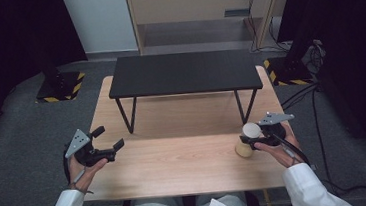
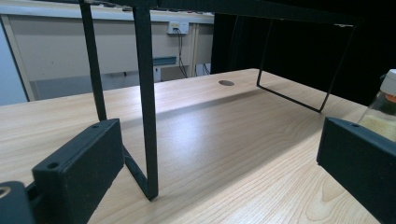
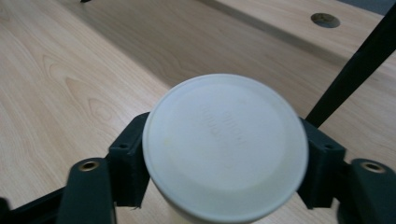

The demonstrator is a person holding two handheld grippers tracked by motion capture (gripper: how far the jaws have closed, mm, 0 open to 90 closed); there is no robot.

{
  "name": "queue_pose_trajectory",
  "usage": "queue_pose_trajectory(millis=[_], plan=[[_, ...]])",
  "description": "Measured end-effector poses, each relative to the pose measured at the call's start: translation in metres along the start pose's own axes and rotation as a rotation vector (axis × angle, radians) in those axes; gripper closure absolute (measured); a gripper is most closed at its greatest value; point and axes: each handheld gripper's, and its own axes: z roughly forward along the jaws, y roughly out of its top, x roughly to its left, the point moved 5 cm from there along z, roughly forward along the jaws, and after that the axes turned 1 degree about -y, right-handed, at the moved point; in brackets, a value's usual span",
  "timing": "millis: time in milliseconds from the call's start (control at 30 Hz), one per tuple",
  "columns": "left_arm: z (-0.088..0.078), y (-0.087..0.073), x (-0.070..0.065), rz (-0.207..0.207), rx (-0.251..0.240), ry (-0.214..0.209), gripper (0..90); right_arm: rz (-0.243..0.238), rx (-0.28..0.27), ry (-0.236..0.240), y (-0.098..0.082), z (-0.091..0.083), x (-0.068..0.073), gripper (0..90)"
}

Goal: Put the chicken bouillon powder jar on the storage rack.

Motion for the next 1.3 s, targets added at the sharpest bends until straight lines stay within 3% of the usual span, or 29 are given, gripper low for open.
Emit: queue_pose_trajectory(millis=[333, 600, 700, 733, 767, 867, 900, 967, 1000, 1033, 1067, 1100, 1133, 1300], plan=[[0.0, 0.0, 0.0, 0.0, 0.001, -0.001, 0.0, 0.008, 0.022, -0.011, 0.006, -0.001, 0.002, 33.2], [0.0, 0.0, 0.001, 0.0, 0.003, -0.002, 0.0, 0.006, 0.004, -0.027, 0.028, -0.024, 0.004, 33.3], [0.001, 0.0, 0.0, 0.001, 0.003, -0.004, 0.0, -0.01, -0.026, -0.033, 0.057, -0.05, 0.005, 33.2], [0.001, 0.0, 0.0, 0.001, 0.003, -0.004, 0.0, -0.01, -0.026, -0.033, 0.057, -0.05, 0.005, 33.2], [0.001, 0.0, 0.0, 0.001, 0.002, -0.004, 0.0, -0.013, -0.042, -0.04, 0.076, -0.064, 0.004, 33.3], [0.001, 0.0, 0.0, 0.001, 0.002, -0.006, 0.0, -0.028, -0.063, -0.052, 0.107, -0.086, 0.004, 33.2], [0.001, 0.0, 0.0, 0.001, 0.002, -0.006, 0.0, -0.028, -0.063, -0.052, 0.107, -0.086, 0.004, 33.2], [0.001, 0.0, 0.0, 0.001, 0.001, -0.007, 0.0, -0.041, -0.074, -0.065, 0.141, -0.105, 0.004, 33.2], [0.001, 0.0, 0.0, 0.001, 0.001, -0.007, 0.0, -0.041, -0.074, -0.065, 0.141, -0.105, 0.004, 33.2], [0.001, 0.0, 0.0, 0.001, 0.001, -0.007, 0.0, -0.041, -0.079, -0.069, 0.157, -0.112, 0.004, 33.2], [0.001, 0.0, 0.0, 0.002, 0.001, -0.007, 0.0, -0.041, -0.082, -0.071, 0.162, -0.114, 0.003, 33.2], [0.001, 0.0, 0.0, 0.002, 0.0, -0.009, 0.0, -0.046, -0.087, -0.08, 0.182, -0.122, 0.002, 33.3], [0.001, 0.0, 0.0, 0.002, 0.0, -0.009, 0.0, -0.046, -0.087, -0.08, 0.182, -0.122, 0.002, 33.3], [0.001, 0.0, 0.001, 0.0, -0.001, -0.011, 0.0, -0.043, -0.127, -0.125, 0.226, -0.124, -0.005, 33.2]])
